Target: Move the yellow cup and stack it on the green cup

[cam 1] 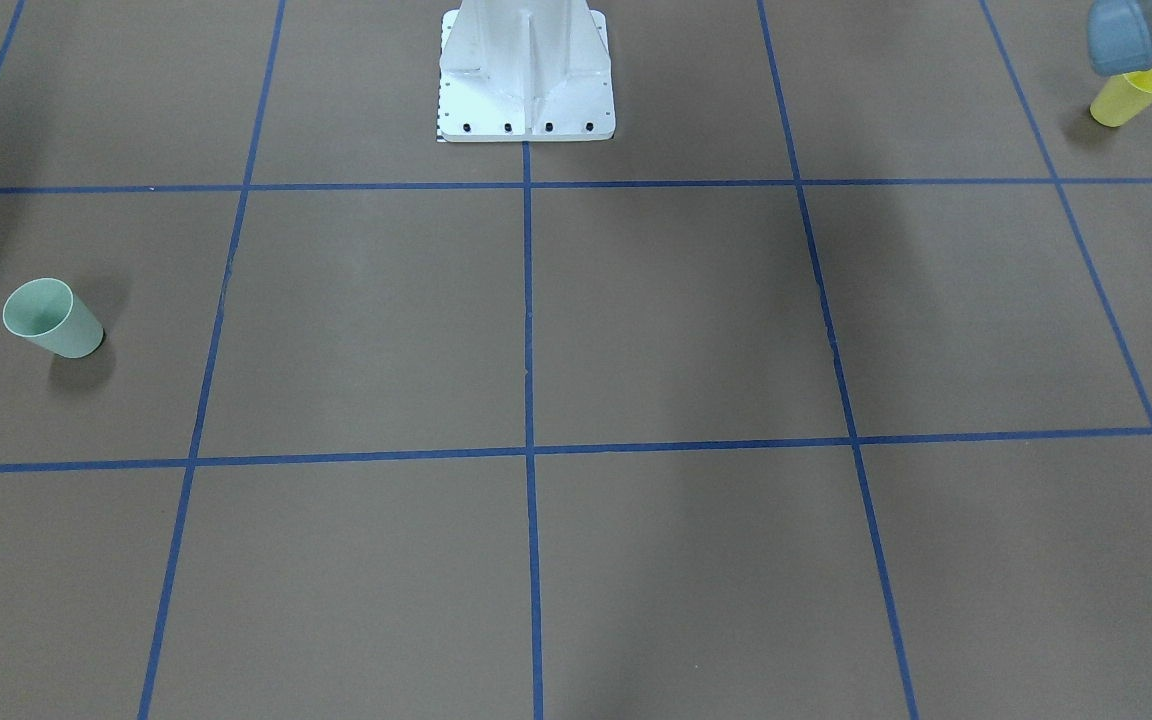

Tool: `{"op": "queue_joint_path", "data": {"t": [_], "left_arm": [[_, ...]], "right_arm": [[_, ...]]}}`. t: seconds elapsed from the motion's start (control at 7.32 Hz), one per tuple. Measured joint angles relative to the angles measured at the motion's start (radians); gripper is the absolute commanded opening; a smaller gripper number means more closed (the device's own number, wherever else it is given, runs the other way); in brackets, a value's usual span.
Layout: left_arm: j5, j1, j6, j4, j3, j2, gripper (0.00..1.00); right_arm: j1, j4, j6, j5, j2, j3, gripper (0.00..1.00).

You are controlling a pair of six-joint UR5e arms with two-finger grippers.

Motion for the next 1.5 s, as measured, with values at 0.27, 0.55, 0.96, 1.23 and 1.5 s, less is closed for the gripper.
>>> {"op": "queue_joint_path", "data": {"t": [0.27, 0.55, 0.96, 1.23, 1.5], "left_arm": [[0.050, 0.098, -0.304, 0.323, 0.000, -0.018, 1.00], [-0.026, 0.145, -0.506, 0.631, 0.019, -0.048, 1.00], [-0.291, 0.221, -0.656, 0.862, 0.174, -0.064, 1.00], [-0.455, 0.235, -0.730, 0.912, 0.298, -0.064, 1.00], [-0.555, 0.237, -0.795, 0.891, 0.403, -0.054, 1.00]], "right_arm": [[0.000, 0.000, 0.000, 0.000, 0.000, -0.001, 1.00], [0.000, 0.000, 0.001, -0.001, -0.003, -0.004, 1.00], [0.000, 0.000, 0.000, -0.001, -0.006, -0.002, 1.00], [0.000, 0.000, 0.000, 0.000, -0.005, 0.000, 1.00], [0.000, 0.001, 0.000, 0.001, -0.004, 0.004, 1.00]]}}
